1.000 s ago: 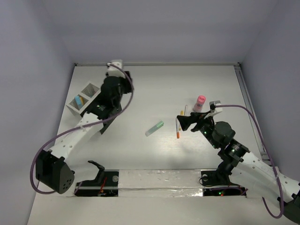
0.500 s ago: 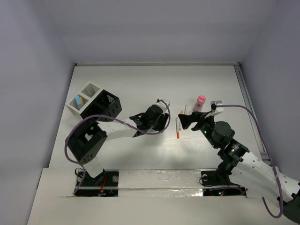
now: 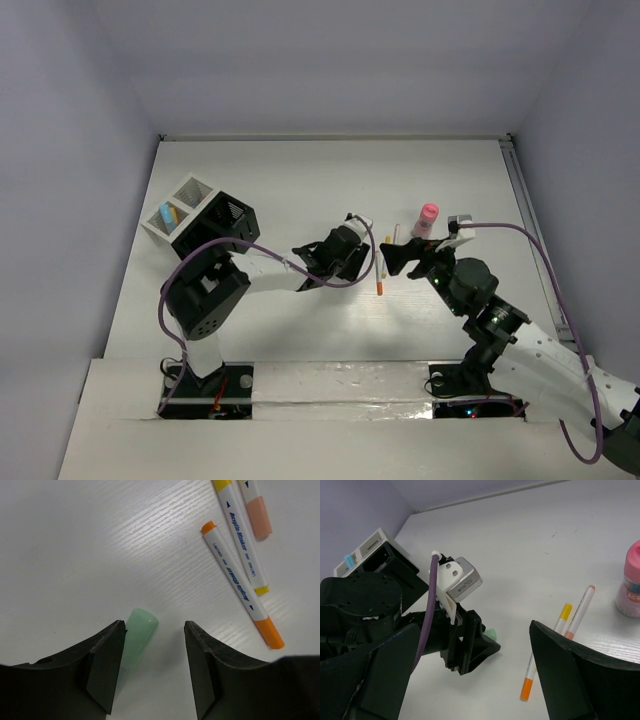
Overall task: Sort the stationery into containers
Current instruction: Pick up the pen from the center of the board.
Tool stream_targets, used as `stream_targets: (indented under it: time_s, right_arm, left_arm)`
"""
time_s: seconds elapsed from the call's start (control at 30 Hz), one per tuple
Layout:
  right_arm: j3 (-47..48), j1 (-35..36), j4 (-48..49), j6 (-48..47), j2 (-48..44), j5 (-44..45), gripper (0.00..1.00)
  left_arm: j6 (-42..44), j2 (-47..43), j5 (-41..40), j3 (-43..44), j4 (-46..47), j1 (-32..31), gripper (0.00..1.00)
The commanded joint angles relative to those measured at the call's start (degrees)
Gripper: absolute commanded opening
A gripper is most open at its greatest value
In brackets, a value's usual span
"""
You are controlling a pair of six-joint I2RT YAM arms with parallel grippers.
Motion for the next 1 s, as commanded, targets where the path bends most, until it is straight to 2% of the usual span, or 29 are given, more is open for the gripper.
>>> stream_targets:
  time_s: [0.0,0.43,0.57,0.77,0.8,0.83,0.9,0.93,0.97]
  right_arm:
    - [-0.08,-0.3,1.85,-0.86,0.03,0.84,0.96]
    - [0.36,-0.3,1.85,-0.95,1.34,0.05,0.96]
    - [0.36,-0.3,1.85,-0.95,1.7,-0.39,0.96]
    - [0.45,-0.3,1.85,-0.95,1.61,-0.13,0.96]
    - [0.37,-0.3,1.77,-1.04,1.61,-0.13,0.96]
    - [0.36,-0.3,1.85,-1.04,1.52,-0.13,0.96]
    - [0.37,-0.3,1.85,-1.04,1.7,-0.04,0.96]
    - [0.36,-0.3,1.85,-1.04,1.7,-0.13,0.96]
    - [0.36,-0.3,1.85,-1.04,1.7,-0.04,0.96]
  left_arm:
    - [-0.28,0.79,-2.63,-0.11,-0.5,0.08,0.48]
    - [0.51,1.32,-5.97,-0.73,-3.49,0.08,0.48]
    - [1.22,1.14,-6.41,-0.91,-5.07,0.08,0.4]
    - [1.22,0.7,-6.24,-0.99,-7.35,0.08,0.44]
    - [1.31,0.61,-6.41,-1.34,-7.27,0.08,0.42]
    - [1.31,0.61,-6.67,-1.43,-7.27,0.08,0.33]
    - [1.31,0.87,-7.29,-1.35,-7.27,0.08,0.25]
    - [1.31,1.05,-7.29,-1.26,-7.27,0.08,0.16]
    - [1.22,1.23,-7.29,-1.26,-7.18,0.08,0.12]
